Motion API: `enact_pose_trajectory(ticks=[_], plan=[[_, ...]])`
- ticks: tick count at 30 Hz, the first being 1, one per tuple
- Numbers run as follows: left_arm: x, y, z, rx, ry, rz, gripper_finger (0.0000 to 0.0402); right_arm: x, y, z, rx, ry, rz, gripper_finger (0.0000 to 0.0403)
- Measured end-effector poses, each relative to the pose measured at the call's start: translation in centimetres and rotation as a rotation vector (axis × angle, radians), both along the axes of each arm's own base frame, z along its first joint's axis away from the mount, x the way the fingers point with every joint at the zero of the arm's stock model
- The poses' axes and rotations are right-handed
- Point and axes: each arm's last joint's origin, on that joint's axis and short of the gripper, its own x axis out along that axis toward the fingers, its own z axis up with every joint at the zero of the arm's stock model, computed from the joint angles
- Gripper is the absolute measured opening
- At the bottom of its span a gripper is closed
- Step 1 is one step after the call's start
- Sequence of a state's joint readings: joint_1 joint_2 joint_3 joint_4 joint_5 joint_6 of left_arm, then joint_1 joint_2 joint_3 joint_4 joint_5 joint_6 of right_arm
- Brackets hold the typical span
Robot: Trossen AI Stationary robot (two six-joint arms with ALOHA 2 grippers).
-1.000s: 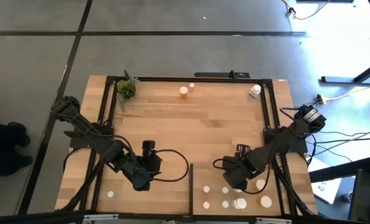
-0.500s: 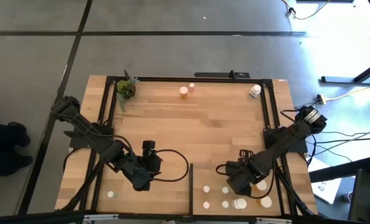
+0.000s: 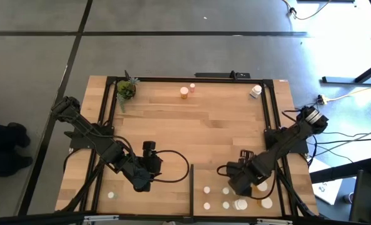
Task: Pick and place medicine bottles onto shelf by color
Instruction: Adjust the pill bottles on the shelf
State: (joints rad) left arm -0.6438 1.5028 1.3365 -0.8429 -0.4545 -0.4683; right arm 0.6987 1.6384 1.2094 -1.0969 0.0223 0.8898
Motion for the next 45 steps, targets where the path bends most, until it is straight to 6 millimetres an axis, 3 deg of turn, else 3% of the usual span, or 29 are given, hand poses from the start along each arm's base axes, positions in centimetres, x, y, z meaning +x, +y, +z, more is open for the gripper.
enact_pose_trajectory(ticks=[10,29,37,45], plan=[[0.0,0.0,0.0,0.000,0.000,0.000,0.0219,-2.2,-1.8,2.0,-0.123,0.047,-0.124,0.0213],[0.2,-0.5,0.3,-0.050,-0.027,-0.032,0.0219,-4.2,-0.4,2.4,-0.085,0.108,-0.177,0.0213],[0.3,-1.8,0.8,-0.115,-0.068,-0.188,0.0219,-4.7,-0.6,0.6,-0.074,0.163,-0.196,0.0213],[0.3,-2.0,0.9,-0.113,-0.081,-0.204,0.0219,-4.9,-0.6,-0.3,-0.044,0.198,-0.197,0.0213]])
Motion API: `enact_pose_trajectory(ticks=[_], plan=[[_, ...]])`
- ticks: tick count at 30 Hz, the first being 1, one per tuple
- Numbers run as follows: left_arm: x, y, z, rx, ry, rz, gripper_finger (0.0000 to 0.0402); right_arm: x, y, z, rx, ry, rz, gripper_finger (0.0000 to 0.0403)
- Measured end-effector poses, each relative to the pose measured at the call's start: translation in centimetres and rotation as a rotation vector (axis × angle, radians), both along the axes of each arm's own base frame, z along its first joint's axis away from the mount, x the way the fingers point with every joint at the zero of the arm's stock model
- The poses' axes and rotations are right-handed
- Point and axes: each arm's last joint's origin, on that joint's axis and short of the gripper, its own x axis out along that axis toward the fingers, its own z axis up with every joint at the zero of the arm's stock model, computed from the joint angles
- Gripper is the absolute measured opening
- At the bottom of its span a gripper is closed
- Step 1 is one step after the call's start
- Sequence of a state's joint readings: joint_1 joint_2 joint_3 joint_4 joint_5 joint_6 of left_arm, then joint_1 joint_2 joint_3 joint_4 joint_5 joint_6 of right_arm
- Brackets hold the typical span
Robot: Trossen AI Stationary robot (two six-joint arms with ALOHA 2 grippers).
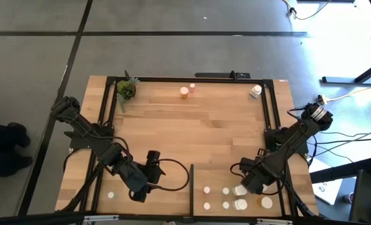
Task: Pick and place medicine bottles onto shelf by color
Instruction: Adjust the pill bottles on the shelf, then put the white pill bottle on the shelf aligned with the other white pill bottles
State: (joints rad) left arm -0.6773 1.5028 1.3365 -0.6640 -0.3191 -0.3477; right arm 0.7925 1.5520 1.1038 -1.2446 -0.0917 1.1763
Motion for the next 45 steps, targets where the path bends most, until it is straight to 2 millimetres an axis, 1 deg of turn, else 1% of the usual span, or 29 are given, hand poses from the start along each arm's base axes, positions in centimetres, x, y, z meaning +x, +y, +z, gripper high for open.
enact_pose_trajectory(ticks=[14,17,21,27,31,38,41,45], plan=[[0.1,0.1,0.0,0.013,-0.003,-0.007,0.0219,0.2,0.5,0.0,0.100,0.026,-0.011,0.0213],[0.1,0.1,0.0,0.014,-0.003,-0.007,0.0219,0.2,0.5,0.0,0.099,0.021,-0.010,0.0213],[0.1,0.1,0.0,0.014,-0.003,-0.006,0.0219,0.4,0.3,0.0,0.034,-0.039,0.002,0.0213],[0.1,0.2,0.0,0.000,0.001,0.025,0.0219,1.1,0.6,1.7,-0.027,-0.153,0.019,0.0213],[-0.1,0.4,-0.3,0.007,0.037,0.044,0.0219,1.4,0.6,2.8,-0.063,-0.207,0.024,0.0213],[-0.6,0.7,-0.8,-0.046,0.123,0.146,0.0219,1.8,0.7,3.5,-0.095,-0.279,0.046,0.0213],[-1.0,0.8,-1.0,-0.082,0.180,0.173,0.0219,1.9,0.7,3.7,-0.107,-0.296,0.062,0.0213],[-1.3,0.8,-1.1,-0.095,0.212,0.203,0.0219,1.9,0.4,4.2,-0.152,-0.350,0.076,0.0213]])
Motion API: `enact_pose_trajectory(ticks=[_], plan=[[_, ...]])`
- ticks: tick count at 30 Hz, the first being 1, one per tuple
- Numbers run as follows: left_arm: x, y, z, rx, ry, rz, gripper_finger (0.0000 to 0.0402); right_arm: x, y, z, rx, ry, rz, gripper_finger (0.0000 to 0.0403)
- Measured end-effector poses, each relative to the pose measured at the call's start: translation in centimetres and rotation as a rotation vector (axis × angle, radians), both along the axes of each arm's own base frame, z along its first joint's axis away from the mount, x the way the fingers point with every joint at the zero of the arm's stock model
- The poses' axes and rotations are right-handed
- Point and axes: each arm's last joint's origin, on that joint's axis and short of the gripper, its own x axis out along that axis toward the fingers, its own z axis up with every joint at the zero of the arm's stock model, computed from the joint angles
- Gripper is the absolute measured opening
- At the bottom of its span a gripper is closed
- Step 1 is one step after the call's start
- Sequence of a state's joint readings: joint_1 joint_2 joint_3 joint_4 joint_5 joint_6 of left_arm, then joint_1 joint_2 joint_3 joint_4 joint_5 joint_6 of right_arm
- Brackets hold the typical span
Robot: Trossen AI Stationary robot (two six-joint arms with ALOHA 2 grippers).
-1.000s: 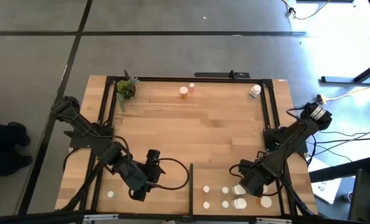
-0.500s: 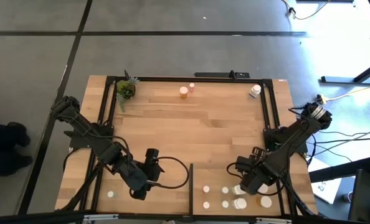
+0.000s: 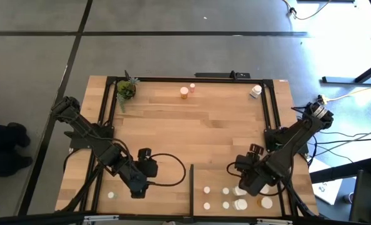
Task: Pick and place medicine bottles onto shelf by color
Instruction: Put the white pill bottle on the shelf aligned with the other white pill bottles
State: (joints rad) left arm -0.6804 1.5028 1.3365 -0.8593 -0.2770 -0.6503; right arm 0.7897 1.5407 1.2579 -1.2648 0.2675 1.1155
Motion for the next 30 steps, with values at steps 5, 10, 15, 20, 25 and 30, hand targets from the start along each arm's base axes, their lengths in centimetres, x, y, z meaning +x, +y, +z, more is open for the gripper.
enact_pose_trajectory(ticks=[5,10,15,20,25,30], plan=[[0.1,0.3,-0.1,0.011,0.011,0.010,0.0219,0.0,-1.4,1.4,-0.042,-0.104,-0.034,0.0213],[0.2,0.9,-0.2,0.031,0.034,0.024,0.0219,-0.2,-2.1,2.3,-0.018,-0.104,0.029,0.0213],[0.4,1.2,-0.2,0.042,0.035,0.022,0.0219,0.9,-1.9,2.0,0.013,-0.128,0.059,0.0213],[0.5,1.4,-0.2,0.047,0.033,0.021,0.0219,1.8,-2.3,1.7,0.008,-0.123,0.110,0.0213],[1.0,2.1,-0.2,0.060,0.030,0.036,0.0219,2.5,-4.0,2.2,-0.018,-0.127,0.082,0.0213],[1.7,3.3,-0.2,0.155,-0.001,0.033,0.0219,3.1,-5.8,2.8,-0.093,-0.181,0.045,0.0213]])
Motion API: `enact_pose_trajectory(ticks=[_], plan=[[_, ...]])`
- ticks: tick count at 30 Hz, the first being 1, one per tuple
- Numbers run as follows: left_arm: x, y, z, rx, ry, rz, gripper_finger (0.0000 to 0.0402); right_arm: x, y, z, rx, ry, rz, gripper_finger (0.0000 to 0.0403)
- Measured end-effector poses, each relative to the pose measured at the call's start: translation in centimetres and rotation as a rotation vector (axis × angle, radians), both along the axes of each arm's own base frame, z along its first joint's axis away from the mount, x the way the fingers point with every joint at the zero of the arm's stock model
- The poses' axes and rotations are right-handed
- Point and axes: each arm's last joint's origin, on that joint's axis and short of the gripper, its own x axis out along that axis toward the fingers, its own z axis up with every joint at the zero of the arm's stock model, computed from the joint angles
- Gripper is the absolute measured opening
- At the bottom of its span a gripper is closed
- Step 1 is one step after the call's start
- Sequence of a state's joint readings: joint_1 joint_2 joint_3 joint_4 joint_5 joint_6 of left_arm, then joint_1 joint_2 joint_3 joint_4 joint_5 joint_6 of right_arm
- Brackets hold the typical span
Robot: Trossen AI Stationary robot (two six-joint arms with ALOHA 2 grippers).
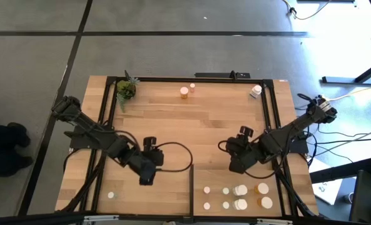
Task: Pick and place medicine bottles onto shelf by color
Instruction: Put the white pill bottle on the shelf aligned with the other white pill bottles
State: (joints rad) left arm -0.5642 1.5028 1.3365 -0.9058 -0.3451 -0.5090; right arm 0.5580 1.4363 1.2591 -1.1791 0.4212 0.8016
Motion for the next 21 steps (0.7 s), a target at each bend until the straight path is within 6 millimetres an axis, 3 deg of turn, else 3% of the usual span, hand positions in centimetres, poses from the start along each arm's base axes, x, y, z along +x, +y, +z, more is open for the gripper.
enact_pose_trajectory(ticks=[9,21], plan=[[2.0,4.3,0.0,0.094,0.023,0.024,0.0219,0.8,-1.7,0.1,-0.040,0.020,0.020,0.0213],[4.0,13.0,-0.1,0.126,0.082,0.121,0.0219,1.3,-3.6,0.2,-0.195,0.027,0.011,0.0213]])
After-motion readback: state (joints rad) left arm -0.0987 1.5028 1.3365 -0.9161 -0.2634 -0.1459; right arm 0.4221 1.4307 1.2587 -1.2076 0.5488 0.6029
